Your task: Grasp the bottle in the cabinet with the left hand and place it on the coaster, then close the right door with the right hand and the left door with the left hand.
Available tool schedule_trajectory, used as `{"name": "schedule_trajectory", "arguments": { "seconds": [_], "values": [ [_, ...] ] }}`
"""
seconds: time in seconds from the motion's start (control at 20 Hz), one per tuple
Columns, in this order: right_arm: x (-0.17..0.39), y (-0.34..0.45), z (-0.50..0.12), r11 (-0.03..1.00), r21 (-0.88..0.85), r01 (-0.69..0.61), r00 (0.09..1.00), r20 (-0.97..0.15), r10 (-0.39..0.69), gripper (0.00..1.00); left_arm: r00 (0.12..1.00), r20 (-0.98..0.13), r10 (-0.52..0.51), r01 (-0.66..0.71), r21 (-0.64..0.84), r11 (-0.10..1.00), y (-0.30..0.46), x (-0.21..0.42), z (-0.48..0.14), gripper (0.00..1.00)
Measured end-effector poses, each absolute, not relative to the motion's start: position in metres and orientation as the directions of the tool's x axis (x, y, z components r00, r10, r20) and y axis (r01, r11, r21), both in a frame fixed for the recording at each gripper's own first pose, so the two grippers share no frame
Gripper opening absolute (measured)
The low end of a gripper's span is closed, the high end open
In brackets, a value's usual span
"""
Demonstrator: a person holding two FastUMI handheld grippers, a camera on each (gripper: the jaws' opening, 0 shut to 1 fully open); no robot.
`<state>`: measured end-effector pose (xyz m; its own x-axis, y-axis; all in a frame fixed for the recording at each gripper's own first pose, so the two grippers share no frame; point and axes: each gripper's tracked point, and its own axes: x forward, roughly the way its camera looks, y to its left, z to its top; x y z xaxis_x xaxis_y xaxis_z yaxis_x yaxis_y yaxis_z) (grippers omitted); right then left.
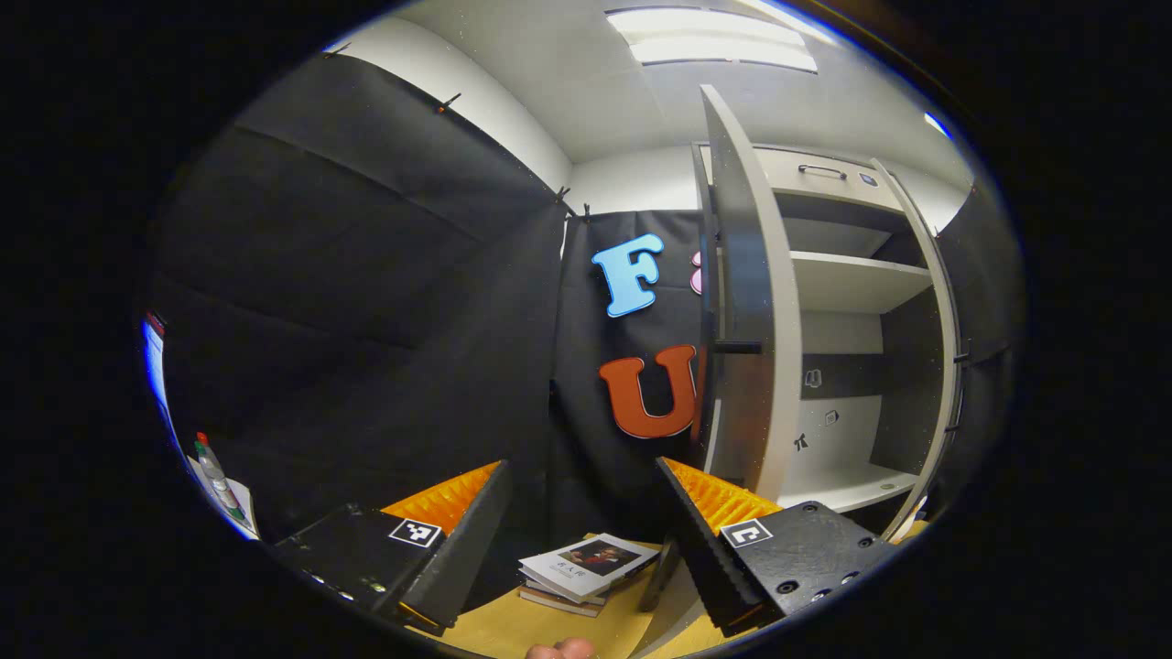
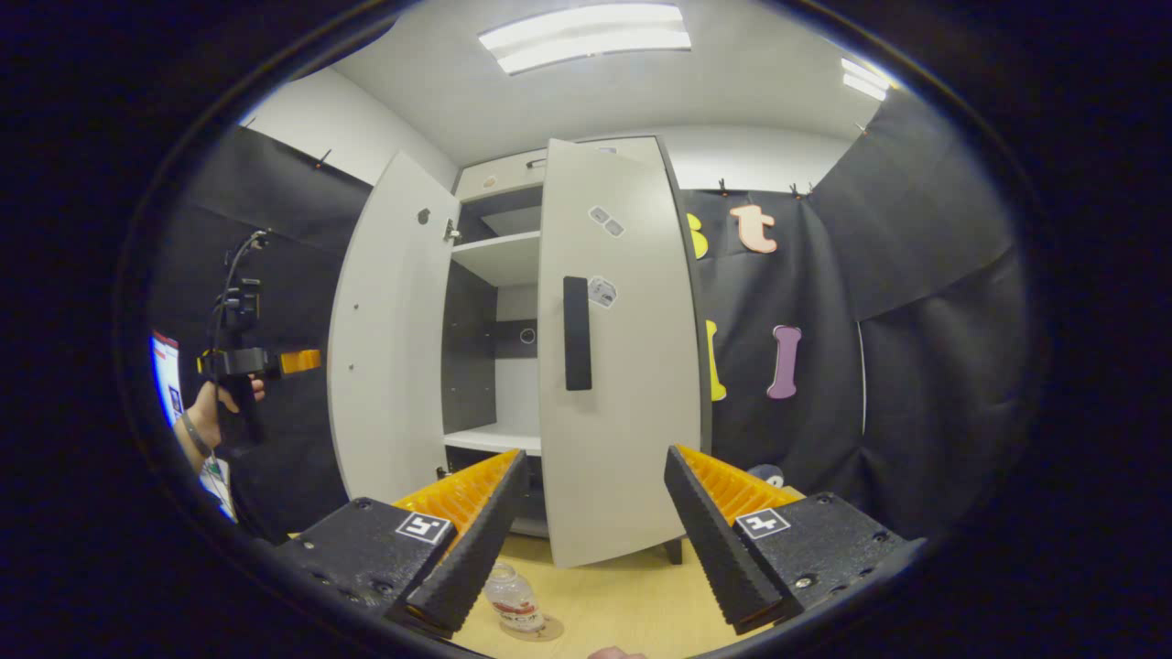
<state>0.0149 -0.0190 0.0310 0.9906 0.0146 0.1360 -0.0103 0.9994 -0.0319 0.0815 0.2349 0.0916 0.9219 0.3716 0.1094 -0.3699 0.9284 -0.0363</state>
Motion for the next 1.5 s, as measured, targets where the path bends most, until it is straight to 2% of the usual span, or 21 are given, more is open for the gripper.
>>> {"name": "schedule_trajectory", "arguments": {
  "seconds": [0.2, 0.25, 0.3, 0.35, 0.6, 0.65, 0.75, 0.8, 0.85, 0.9, 0.95, 1.0, 1.05, 1.1, 1.15, 1.2, 1.25, 1.3, 1.45, 1.5],
  "values": [
    [0.013, -0.029, 0.037, 1.000, -0.021, 0.017, 0.989, 0.145, -0.014, 0.98, 0.918, 0.119, 0.379, -0.383, 0.016, 0.923, 0.249, 0.104, 0.089, 0.95],
    [0.013, -0.032, 0.038, 0.999, -0.022, 0.025, 0.989, 0.145, -0.021, 0.98, 0.917, 0.109, 0.384, -0.388, 0.021, 0.921, 0.255, 0.109, 0.086, 0.99],
    [0.013, -0.034, 0.038, 0.999, -0.023, 0.029, 0.989, 0.146, -0.026, 0.98, 0.918, 0.114, 0.380, -0.383, 0.006, 0.924, 0.255, 0.110, 0.085, 0.90],
    [0.012, -0.038, 0.038, 0.999, -0.025, 0.039, 0.989, 0.144, -0.035, 0.98, 0.923, 0.123, 0.364, -0.366, -0.008, 0.931, 0.252, 0.110, 0.086, 0.94],
    [0.008, -0.048, 0.040, 0.998, -0.025, 0.063, 0.989, 0.137, -0.059, 0.98, 0.938, 0.138, 0.317, -0.321, 0.007, 0.947, 0.228, 0.110, 0.086, 0.93],
    [0.006, -0.049, 0.040, 0.997, -0.024, 0.067, 0.989, 0.134, -0.063, 0.98, 0.944, 0.135, 0.301, -0.304, 0.005, 0.953, 0.220, 0.111, 0.085, 0.99],
    [0.004, -0.052, 0.044, 0.997, -0.024, 0.075, 0.988, 0.138, -0.071, 0.98, 0.958, 0.128, 0.256, -0.257, -0.010, 0.966, 0.201, 0.116, 0.085, 0.99],
    [0.004, -0.053, 0.046, 0.997, -0.027, 0.078, 0.988, 0.139, -0.074, 0.98, 0.966, 0.126, 0.226, -0.226, -0.014, 0.974, 0.189, 0.119, 0.085, 0.93],
    [0.004, -0.054, 0.047, 0.996, -0.032, 0.081, 0.988, 0.138, -0.076, 0.98, 0.973, 0.119, 0.198, -0.197, -0.013, 0.980, 0.178, 0.123, 0.084, 0.93],
    [0.004, -0.053, 0.048, 0.996, -0.036, 0.086, 0.987, 0.137, -0.080, 0.93, 0.978, 0.120, 0.169, -0.169, -0.012, 0.986, 0.165, 0.126, 0.083, 0.99],
    [0.002, -0.053, 0.048, 0.995, -0.037, 0.090, 0.987, 0.137, -0.084, 0.98, 0.982, 0.118, 0.147, -0.146, -0.016, 0.989, 0.154, 0.128, 0.082, 0.99],
    [0.002, -0.055, 0.047, 0.995, -0.035, 0.094, 0.987, 0.135, -0.088, 0.98, 0.985, 0.116, 0.130, -0.128, -0.025, 0.991, 0.143, 0.133, 0.082, 0.99],
    [0.001, -0.055, 0.047, 0.995, -0.032, 0.098, 0.987, 0.135, -0.093, 0.98, 0.987, 0.115, 0.111, -0.108, -0.036, 0.994, 0.132, 0.139, 0.081, 0.93],
    [0.001, -0.056, 0.048, 0.994, -0.034, 0.108, 0.986, 0.133, -0.102, 0.98, 0.989, 0.116, 0.090, -0.085, -0.051, 0.995, 0.122, 0.146, 0.080, 0.93],
    [0.000, -0.059, 0.048, 0.992, -0.041, 0.123, 0.985, 0.131, -0.116, 0.98, 0.991, 0.117, 0.069, -0.061, -0.063, 0.996, 0.115, 0.151, 0.080, 0.99],
    [-0.004, -0.060, 0.050, 0.989, -0.047, 0.138, 0.983, 0.128, -0.131, 0.98, 0.991, 0.123, 0.056, -0.047, -0.076, 0.996, 0.109, 0.156, 0.081, 0.99],
    [-0.006, -0.062, 0.052, 0.987, -0.054, 0.153, 0.982, 0.123, -0.146, 0.98, 0.990, 0.127, 0.053, -0.043, -0.080, 0.996, 0.104, 0.158, 0.083, 0.95],
    [-0.008, -0.063, 0.053, 0.984, -0.058, 0.171, 0.979, 0.119, -0.163, 0.98, 0.990, 0.132, 0.056, -0.046, -0.078, 0.996, 0.104, 0.160, 0.083, 0.99],
    [-0.014, -0.065, 0.058, 0.976, -0.050, 0.214, 0.971, 0.119, -0.207, 0.98, 0.987, 0.146, 0.065, -0.057, -0.063, 0.996, 0.108, 0.158, 0.088, 0.99],
    [-0.014, -0.064, 0.057, 0.974, -0.044, 0.224, 0.969, 0.119, -0.217, 0.93, 0.986, 0.151, 0.065, -0.056, -0.063, 0.996, 0.108, 0.156, 0.091, 0.99]
  ]
}}
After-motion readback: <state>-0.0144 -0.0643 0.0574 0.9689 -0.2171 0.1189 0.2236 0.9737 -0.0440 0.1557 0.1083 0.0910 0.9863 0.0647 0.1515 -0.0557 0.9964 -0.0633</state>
